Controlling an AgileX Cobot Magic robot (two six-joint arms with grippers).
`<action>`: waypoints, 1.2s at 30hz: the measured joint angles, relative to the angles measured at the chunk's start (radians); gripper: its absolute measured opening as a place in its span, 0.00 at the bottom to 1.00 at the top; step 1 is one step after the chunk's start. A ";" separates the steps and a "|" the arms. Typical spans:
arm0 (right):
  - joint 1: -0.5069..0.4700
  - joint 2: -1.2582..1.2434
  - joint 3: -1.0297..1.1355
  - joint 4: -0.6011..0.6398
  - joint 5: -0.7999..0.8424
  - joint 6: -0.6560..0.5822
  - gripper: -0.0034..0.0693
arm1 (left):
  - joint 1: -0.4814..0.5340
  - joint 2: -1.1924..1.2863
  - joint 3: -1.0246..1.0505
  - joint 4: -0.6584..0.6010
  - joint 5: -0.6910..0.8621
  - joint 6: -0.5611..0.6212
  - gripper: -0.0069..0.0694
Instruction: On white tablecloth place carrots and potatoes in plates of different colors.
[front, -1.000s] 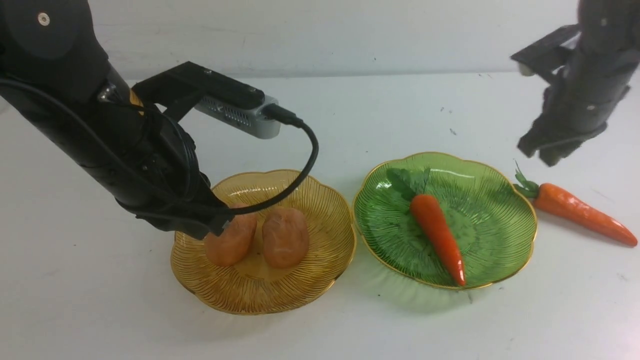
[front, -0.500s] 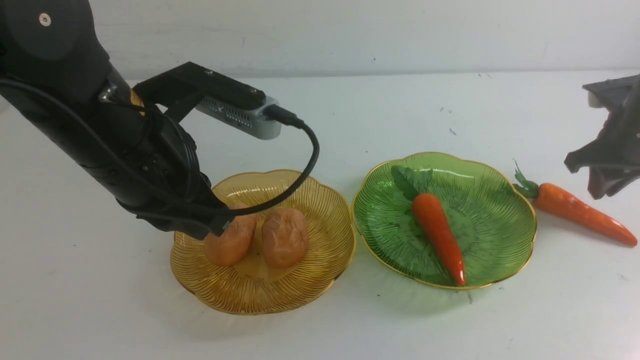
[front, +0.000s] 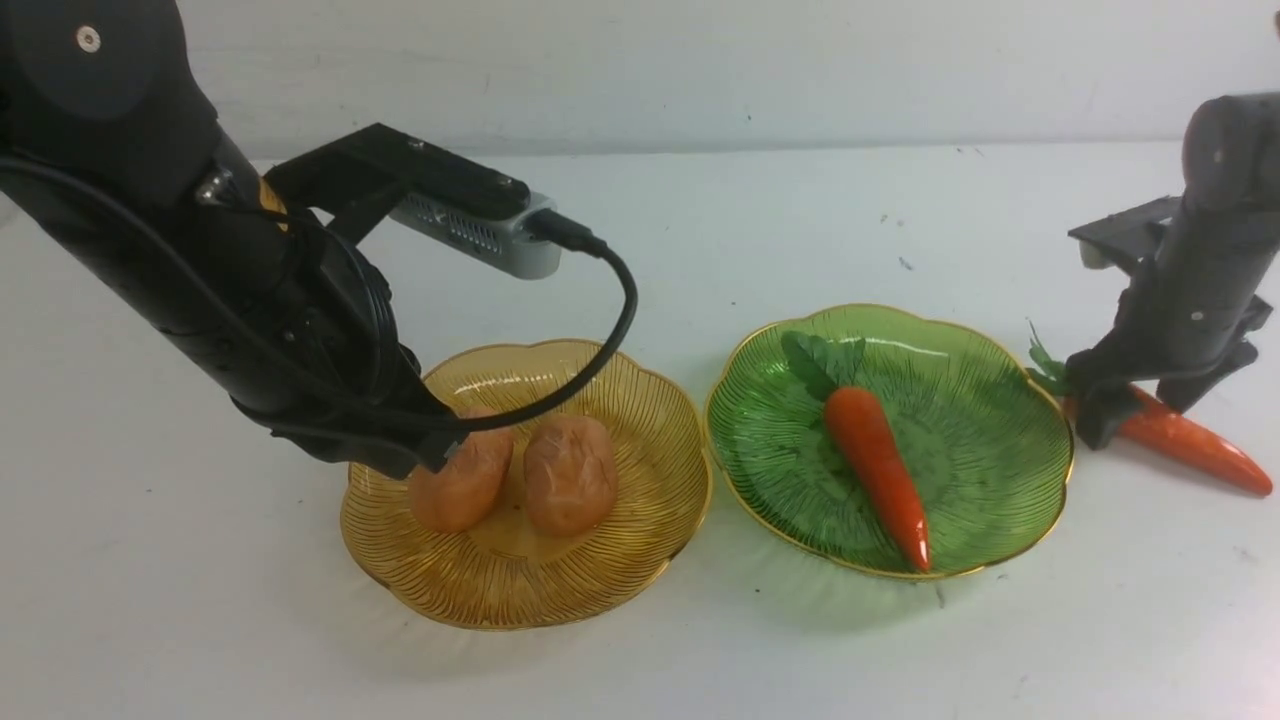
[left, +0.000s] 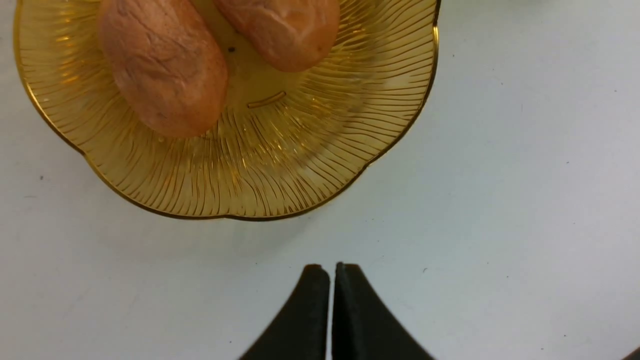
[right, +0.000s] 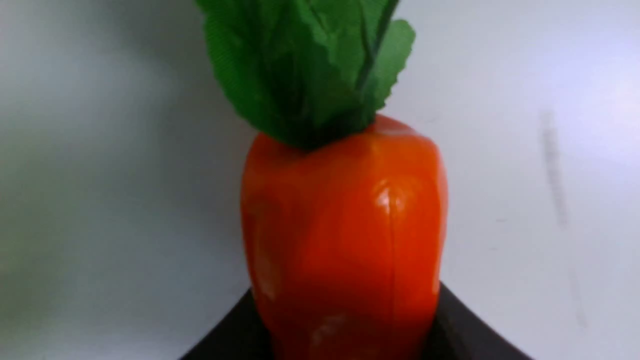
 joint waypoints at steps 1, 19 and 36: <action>-0.001 -0.011 -0.015 -0.003 -0.001 0.035 0.44 | 0.000 0.000 0.000 0.005 0.000 0.000 0.09; 0.163 -0.229 0.035 0.419 0.007 -0.013 0.44 | 0.000 0.000 0.001 0.054 0.000 0.000 0.09; 0.262 -0.091 0.009 0.303 0.004 0.090 0.94 | 0.000 0.000 0.001 0.056 0.000 0.000 0.09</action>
